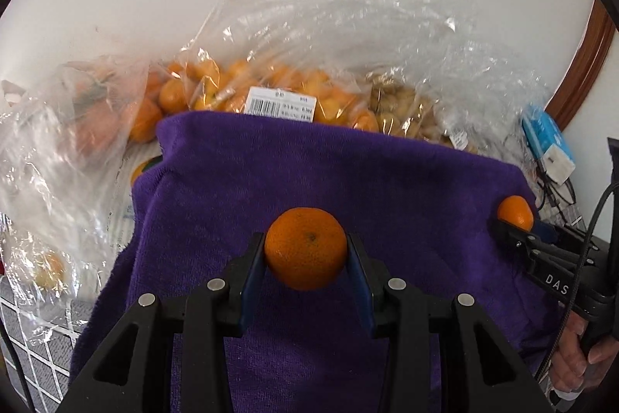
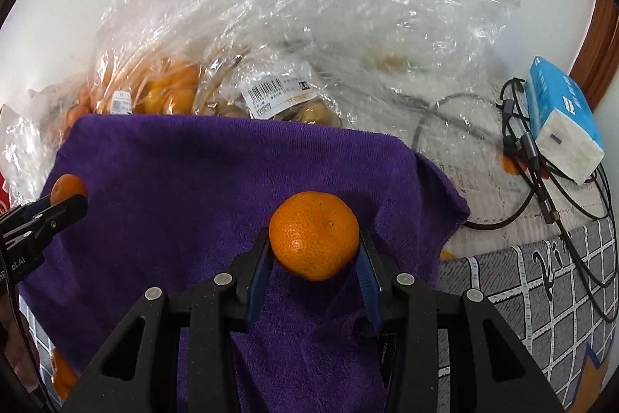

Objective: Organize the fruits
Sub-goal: 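Open the right gripper on the towel while the left gripper releases its orange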

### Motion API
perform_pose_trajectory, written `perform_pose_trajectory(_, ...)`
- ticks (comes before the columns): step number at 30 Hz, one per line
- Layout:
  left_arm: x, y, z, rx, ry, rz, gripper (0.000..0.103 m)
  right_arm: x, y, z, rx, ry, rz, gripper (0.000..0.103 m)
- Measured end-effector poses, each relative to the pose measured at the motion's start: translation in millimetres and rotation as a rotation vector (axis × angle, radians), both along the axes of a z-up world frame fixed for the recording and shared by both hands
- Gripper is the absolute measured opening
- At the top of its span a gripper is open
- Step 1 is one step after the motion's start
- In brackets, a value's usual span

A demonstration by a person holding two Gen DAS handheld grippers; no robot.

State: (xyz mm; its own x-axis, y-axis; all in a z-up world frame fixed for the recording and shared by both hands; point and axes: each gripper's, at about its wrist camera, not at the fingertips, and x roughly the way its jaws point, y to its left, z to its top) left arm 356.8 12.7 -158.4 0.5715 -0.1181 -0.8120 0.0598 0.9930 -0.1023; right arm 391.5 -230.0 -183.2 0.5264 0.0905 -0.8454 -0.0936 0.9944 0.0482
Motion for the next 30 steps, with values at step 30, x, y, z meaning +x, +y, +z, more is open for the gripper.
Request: perform_pose_trajectory(30, -8.9, 3.7, 50.1, -0.012, -0.062, 0.031, 0.060, -30.0, 20.4, 57.5, -0.035, -0.160, 0.011, 0.075)
